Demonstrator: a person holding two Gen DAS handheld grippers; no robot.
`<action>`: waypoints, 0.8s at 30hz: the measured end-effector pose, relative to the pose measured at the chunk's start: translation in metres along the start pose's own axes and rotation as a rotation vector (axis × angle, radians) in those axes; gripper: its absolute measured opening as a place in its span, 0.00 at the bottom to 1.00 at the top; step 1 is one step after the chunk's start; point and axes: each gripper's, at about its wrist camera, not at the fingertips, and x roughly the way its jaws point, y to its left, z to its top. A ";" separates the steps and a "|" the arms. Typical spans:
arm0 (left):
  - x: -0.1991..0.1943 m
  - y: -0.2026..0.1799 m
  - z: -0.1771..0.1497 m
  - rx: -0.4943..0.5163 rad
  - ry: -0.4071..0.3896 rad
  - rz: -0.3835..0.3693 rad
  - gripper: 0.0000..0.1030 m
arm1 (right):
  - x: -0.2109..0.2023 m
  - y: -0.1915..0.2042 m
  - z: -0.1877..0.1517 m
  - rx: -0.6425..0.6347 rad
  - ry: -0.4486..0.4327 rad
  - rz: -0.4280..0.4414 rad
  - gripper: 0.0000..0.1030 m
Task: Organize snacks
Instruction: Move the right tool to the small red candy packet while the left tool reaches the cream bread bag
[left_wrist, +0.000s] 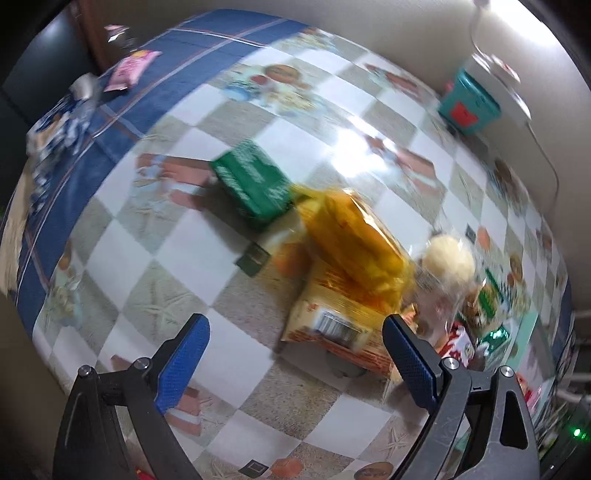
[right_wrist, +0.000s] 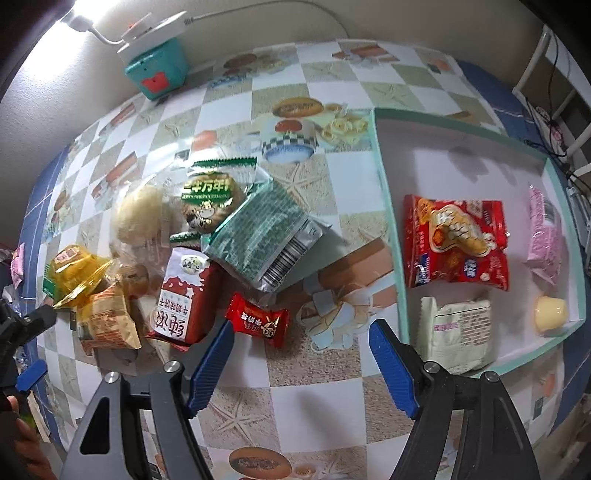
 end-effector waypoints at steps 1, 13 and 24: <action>0.002 -0.004 0.000 0.017 0.002 -0.002 0.92 | 0.002 0.000 0.000 0.001 0.006 0.003 0.77; 0.031 -0.035 -0.001 0.142 0.049 -0.007 0.92 | 0.020 -0.002 0.003 0.025 0.038 0.013 0.77; 0.057 -0.056 0.004 0.174 0.066 -0.032 0.92 | 0.035 0.001 0.004 0.047 0.040 0.046 0.77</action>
